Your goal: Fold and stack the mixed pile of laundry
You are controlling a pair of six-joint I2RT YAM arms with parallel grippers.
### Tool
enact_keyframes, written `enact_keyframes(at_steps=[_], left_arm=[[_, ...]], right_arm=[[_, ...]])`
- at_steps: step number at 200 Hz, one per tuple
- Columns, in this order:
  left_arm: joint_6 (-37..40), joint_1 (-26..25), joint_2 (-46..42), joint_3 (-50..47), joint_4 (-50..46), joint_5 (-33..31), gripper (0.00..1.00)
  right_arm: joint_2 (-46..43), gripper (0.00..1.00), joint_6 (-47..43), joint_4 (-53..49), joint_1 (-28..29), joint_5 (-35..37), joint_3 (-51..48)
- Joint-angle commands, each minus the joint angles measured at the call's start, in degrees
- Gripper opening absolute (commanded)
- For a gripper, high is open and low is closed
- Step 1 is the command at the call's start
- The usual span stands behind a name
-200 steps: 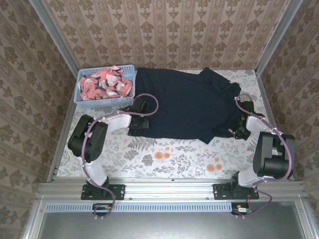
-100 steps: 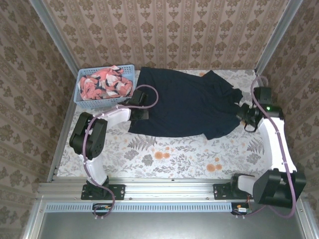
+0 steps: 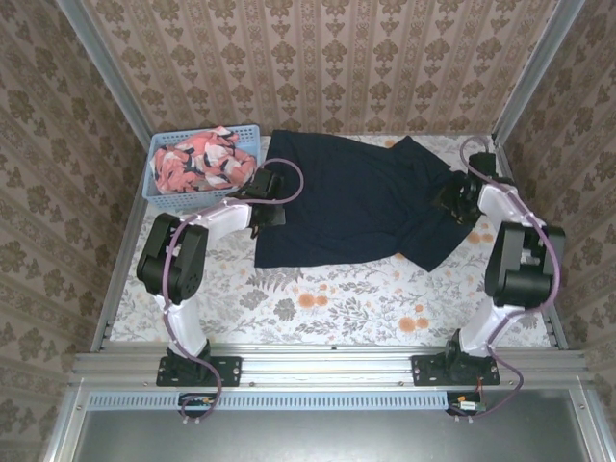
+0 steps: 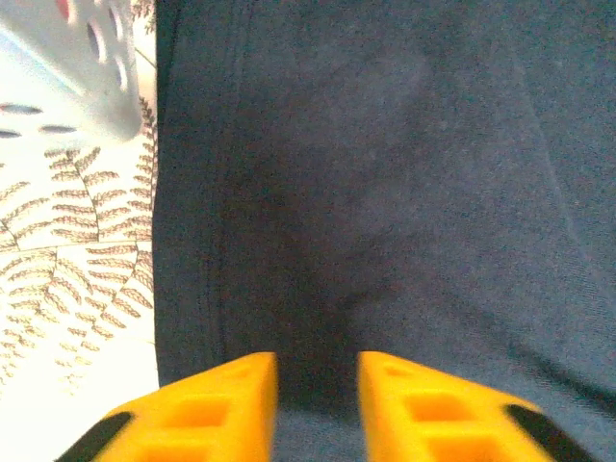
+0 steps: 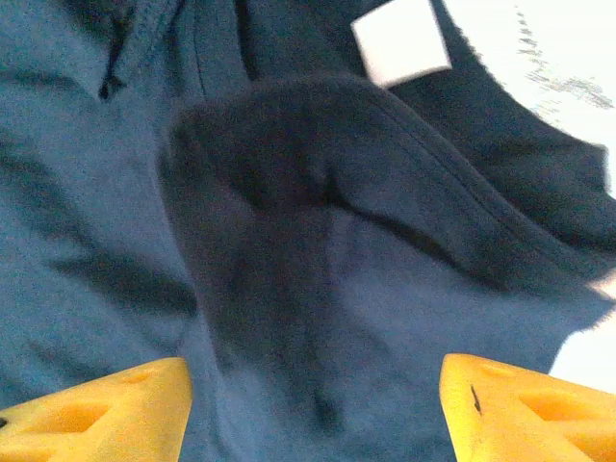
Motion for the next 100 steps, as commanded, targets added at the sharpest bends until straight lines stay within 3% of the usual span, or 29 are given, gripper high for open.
enact_keyframes(at_steps=[1, 9, 29, 55, 69, 100], left_arm=[[-0.01, -0.76, -2.43, -0.02, -1.33, 1.32, 0.36], [-0.09, -0.99, -3.16, -0.33, -1.16, 1.60, 0.37], [-0.52, -1.04, -4.97, -1.11, -0.73, 2.72, 0.37], [-0.82, -1.04, -7.44, -2.27, 0.68, 3.63, 0.37], [-0.86, -1.05, -8.76, -2.87, 1.25, 3.63, 0.37], [-0.47, -0.69, -11.24, -3.34, 2.99, 4.24, 0.41]], right_arm=[[-9.18, 0.66, -1.06, -2.03, 0.17, 4.13, -6.52], [-10.18, 0.59, -0.46, -1.83, 0.23, 3.09, -8.80], [-9.10, 0.29, 0.67, 0.70, 1.51, 0.66, -12.02], [-3.49, 0.11, 2.63, 1.07, 4.75, 2.13, -10.26], [-0.18, 0.05, 6.03, 1.07, 5.37, 4.12, -9.64], [2.50, 0.03, 9.73, 2.43, 6.36, 5.78, -13.24]])
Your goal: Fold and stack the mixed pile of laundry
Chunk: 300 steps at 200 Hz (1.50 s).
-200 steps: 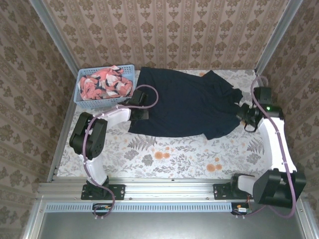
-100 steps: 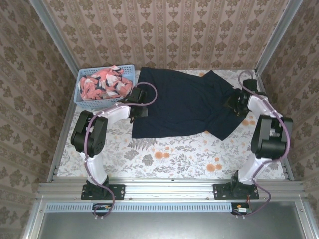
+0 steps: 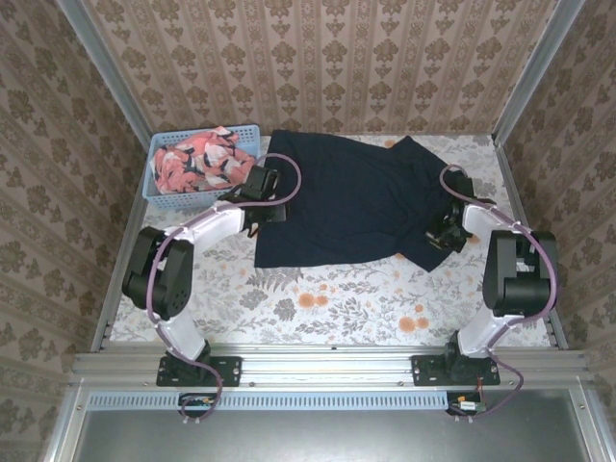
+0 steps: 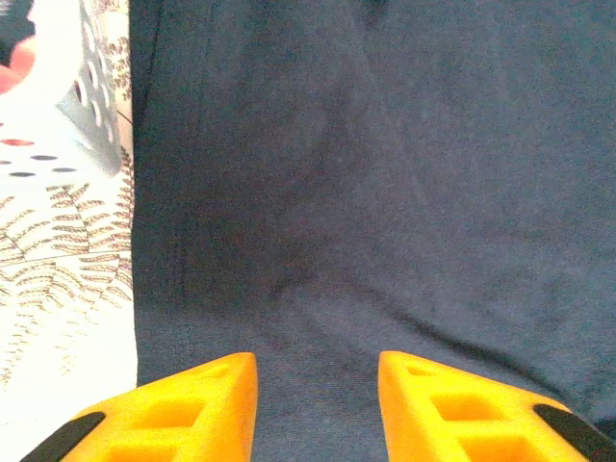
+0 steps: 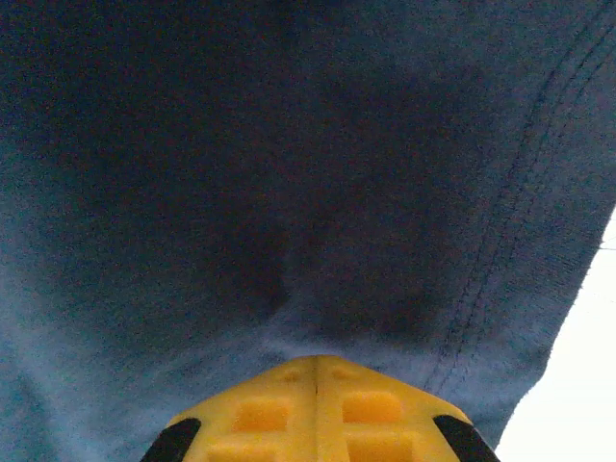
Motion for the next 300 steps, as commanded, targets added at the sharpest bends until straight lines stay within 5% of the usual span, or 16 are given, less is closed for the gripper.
enact_keyframes(at_steps=[1, 60, 91, 128, 141, 160, 174, 187, 222, 255, 300], left_arm=[[-0.47, 0.32, -2.97, -0.82, 1.77, 1.31, 0.41], [-0.45, 1.11, -5.49, -1.69, 4.18, 5.10, 0.43], [-1.82, 1.10, -8.14, -4.56, 5.34, 6.53, 0.44], [-2.27, 0.76, -11.07, -6.70, 5.63, 7.17, 0.49], [-1.45, 0.76, -11.35, -6.42, 5.21, 6.93, 0.62], [-0.07, 0.72, -9.84, -4.41, 3.54, 6.70, 0.63], [-0.07, 0.76, -7.90, -3.53, 3.93, 7.22, 0.59], [-0.34, 0.76, -5.54, -2.34, 5.41, 8.75, 0.51], [-1.35, 0.93, 4.03, 3.68, 6.08, 14.57, 0.00], [-3.67, 0.84, 8.77, 3.22, 6.49, 17.22, 0.00], [-5.30, -0.32, 7.24, -6.22, 6.86, 15.94, 0.00]], right_arm=[[1.28, 0.03, 4.63, 0.47, 0.67, 3.32, -2.44], [-9.72, 0.03, 7.22, -10.23, 7.55, 12.63, -14.83], [-23.76, 0.02, 11.27, -13.52, 10.20, 8.93, -24.32], [-27.57, 0.00, 14.37, -21.28, 17.68, 12.32, -20.41], [-28.92, 0.09, 12.71, -24.63, 17.69, 16.06, -15.75], [-30.81, 0.30, 9.90, -25.57, 16.51, 19.31, -8.16], [-30.67, 0.45, 5.28, -19.23, 15.22, 16.62, -4.48], [-27.91, 0.48, 2.89, -12.40, 13.89, 12.58, -2.09], [-10.59, 0.41, 1.27, 2.14, 11.38, 4.06, 5.98], [2.19, 0.35, 2.69, 5.70, 11.75, 1.20, 10.08], [6.66, 0.32, 7.08, 5.71, 11.91, 2.94, 4.09]])
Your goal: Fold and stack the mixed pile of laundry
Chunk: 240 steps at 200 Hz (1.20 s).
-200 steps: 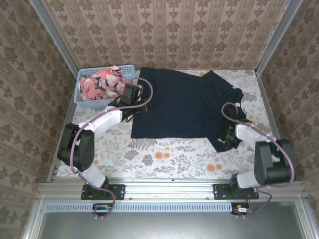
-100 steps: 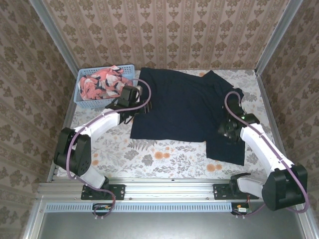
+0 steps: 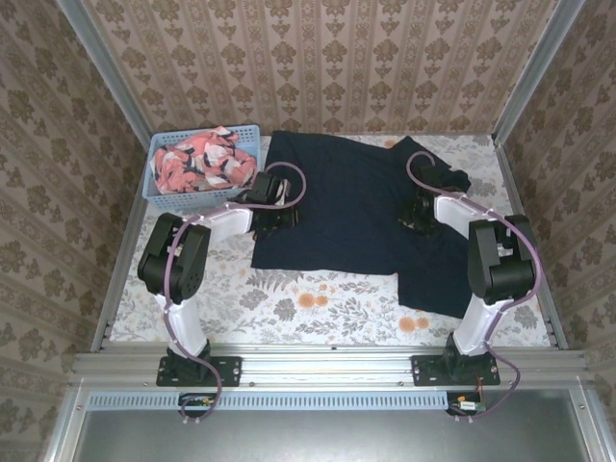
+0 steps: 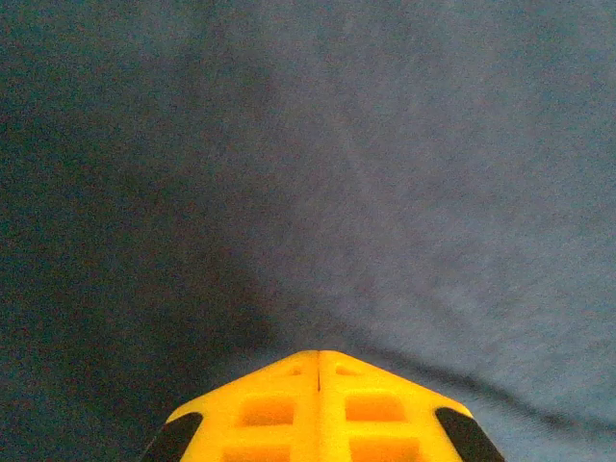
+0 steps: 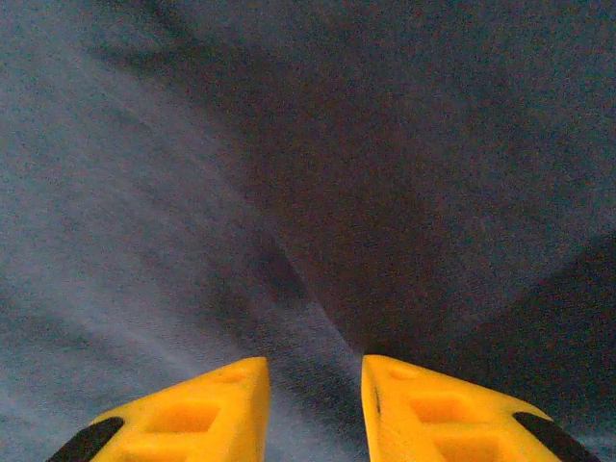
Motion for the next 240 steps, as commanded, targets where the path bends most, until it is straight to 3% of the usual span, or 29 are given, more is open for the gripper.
enact_keyframes(at_steps=[1, 36, 65, 89, 113, 129, 143, 173, 203, 240], left_arm=[[-1.98, -0.92, -1.44, -4.28, -0.57, 0.95, 0.00], [-3.92, -3.23, -6.57, -12.75, -2.55, 1.17, 0.00], [-5.02, -8.67, -13.11, -17.62, -8.27, 0.25, 0.00], [-6.99, -12.84, -18.90, -20.78, -13.73, -2.47, 0.00], [-6.89, -12.77, -24.68, -20.72, -18.96, -6.44, 0.00], [-3.70, -10.65, -26.59, -16.25, -21.82, -8.48, 0.22], [-0.39, -8.32, -25.50, -10.21, -22.29, -8.33, 0.34], [3.36, -5.80, -18.44, 1.49, -16.01, -9.22, 0.36], [0.83, -4.22, -8.60, 8.52, -6.81, -6.01, 0.36], [-0.57, -3.94, 1.22, 13.73, -5.81, -3.09, 0.34]], right_arm=[[0.63, 0.32, 2.88, 0.75, 0.26, -0.33, -3.38], [-3.26, 0.34, 2.44, -3.80, 1.10, 1.92, -8.29], [-6.83, 0.35, 1.67, -10.92, 5.30, 5.61, -11.64], [-14.01, 0.35, 3.76, -13.77, 6.18, 5.61, -18.72], [-23.25, 0.35, 5.01, -16.51, 6.16, 3.39, -22.35], [-28.49, 0.39, 2.57, -19.19, 5.69, 4.14, -18.92], [-29.74, 0.48, -1.38, -18.58, 3.47, 3.39, -13.86], [-20.32, 0.50, -8.67, -15.81, -4.69, -1.46, -0.34], [-7.27, 0.52, -14.23, -13.15, -6.56, -2.79, 11.41], [7.24, 0.52, -18.09, -13.41, -8.53, -3.96, 22.03]])
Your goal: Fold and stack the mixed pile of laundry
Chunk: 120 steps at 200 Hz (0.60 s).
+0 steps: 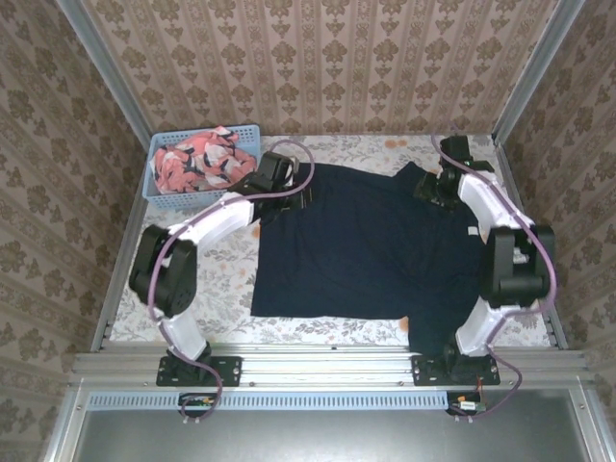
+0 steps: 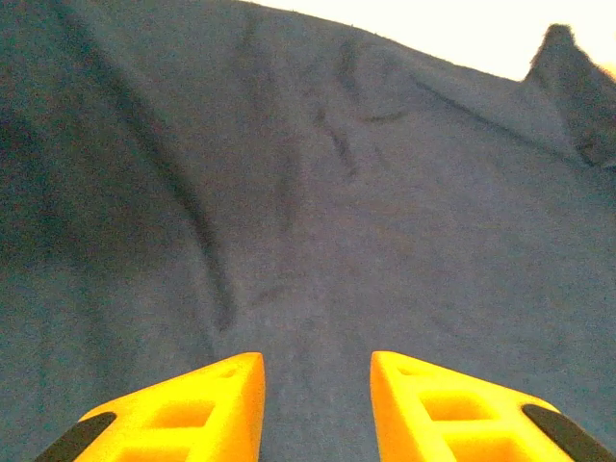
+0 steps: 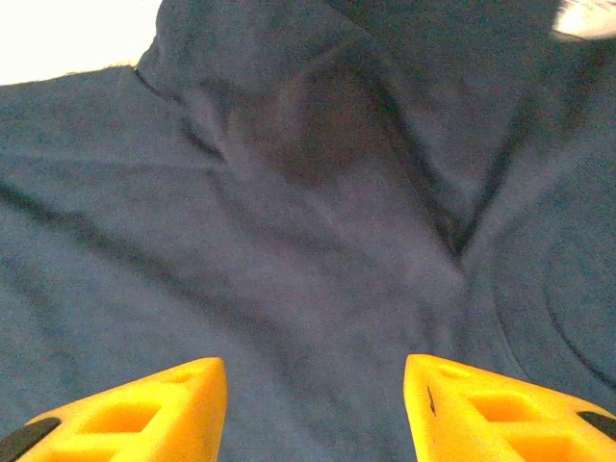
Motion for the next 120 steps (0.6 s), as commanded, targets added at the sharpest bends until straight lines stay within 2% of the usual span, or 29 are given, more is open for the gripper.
enact_keyframes(at_steps=[1, 22, 56, 63, 71, 83, 93, 120], left_arm=[[-0.90, 0.32, 4.92, 1.98, 1.08, 2.78, 0.34], [-1.94, 0.46, 6.28, 0.11, 1.72, 3.13, 0.34], [-3.40, 1.02, 7.98, -3.15, 2.84, 3.33, 0.34], [-3.70, 1.10, 8.35, -3.67, 3.16, 3.38, 0.34], [-3.89, 1.28, 8.87, -4.13, 3.42, 3.59, 0.34], [-4.00, 1.44, 9.63, -4.50, 3.48, 3.63, 0.34], [-3.86, 1.55, 10.30, -4.77, 3.40, 3.30, 0.34], [-3.63, 1.82, 12.23, -4.97, 2.44, 3.10, 0.34]], right_arm=[[7.91, 0.52, -4.97, -1.30, -1.03, -2.04, 5.45], [12.12, 0.53, -5.34, -1.73, -0.93, -1.05, 8.29], [15.67, 0.51, -5.31, -2.78, -0.95, 5.57, 10.58], [16.18, 0.47, -5.48, -2.79, -0.95, 5.71, 10.87], [16.81, 0.36, -5.86, -3.04, -0.93, 5.99, 11.45], [17.23, 0.12, -6.53, -4.09, -1.12, 7.29, 12.99], [16.83, 0.01, -7.23, -4.41, -1.12, 8.43, 13.74], [14.97, 0.00, -9.83, -4.20, -1.94, 10.91, 17.17]])
